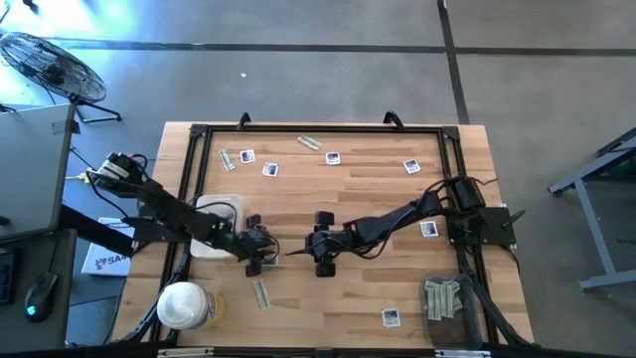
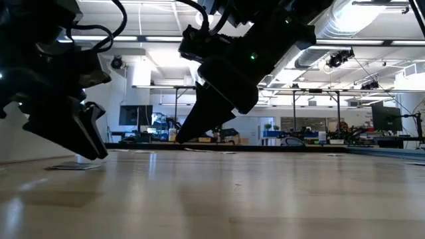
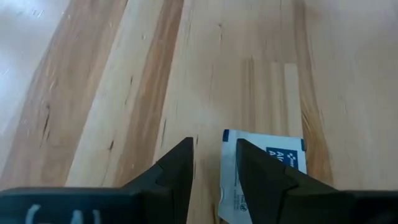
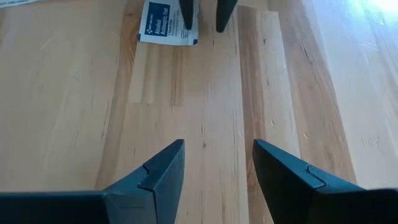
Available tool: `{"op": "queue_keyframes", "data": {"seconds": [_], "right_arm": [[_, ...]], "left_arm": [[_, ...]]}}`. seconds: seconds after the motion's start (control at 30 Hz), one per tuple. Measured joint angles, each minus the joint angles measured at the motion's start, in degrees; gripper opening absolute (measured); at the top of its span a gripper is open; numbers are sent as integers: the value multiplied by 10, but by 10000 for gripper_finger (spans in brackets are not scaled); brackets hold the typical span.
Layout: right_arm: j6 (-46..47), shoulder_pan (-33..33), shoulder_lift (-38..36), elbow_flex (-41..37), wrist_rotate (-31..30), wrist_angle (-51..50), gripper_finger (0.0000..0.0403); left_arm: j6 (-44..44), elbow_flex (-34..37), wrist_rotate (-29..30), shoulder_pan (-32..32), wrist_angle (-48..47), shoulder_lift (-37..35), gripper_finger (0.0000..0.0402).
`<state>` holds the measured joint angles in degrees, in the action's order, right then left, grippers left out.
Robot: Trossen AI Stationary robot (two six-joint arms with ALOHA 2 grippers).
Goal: Pick & Place First Aid Supplies
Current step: Put the blue alcohol pad into the white bin
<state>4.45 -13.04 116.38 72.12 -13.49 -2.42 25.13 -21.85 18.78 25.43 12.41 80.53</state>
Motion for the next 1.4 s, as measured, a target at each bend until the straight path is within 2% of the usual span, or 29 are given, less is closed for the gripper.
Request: {"op": "queue_keyframes", "data": {"seconds": [0.5,0.6,0.8,1.1,1.2,1.3,1.4], "right_arm": [[0,0,0,0,0,3,183],[0,0,0,0,1,3,183],[0,0,0,0,2,3,183],[0,0,0,0,2,2,184],[0,0,0,0,2,2,183],[0,0,0,0,2,1,184],[0,0,0,0,2,1,184]], "left_arm": [[-9,-2,-32,-26,79,70,115],[-13,-2,-30,-27,76,70,91],[-13,-2,-23,-27,69,70,9],[-19,-15,-6,-26,58,66,3],[-28,-42,-12,-26,4,53,3],[-25,-83,-7,-25,-92,26,2],[11,-116,48,-26,-210,-2,2]]}}
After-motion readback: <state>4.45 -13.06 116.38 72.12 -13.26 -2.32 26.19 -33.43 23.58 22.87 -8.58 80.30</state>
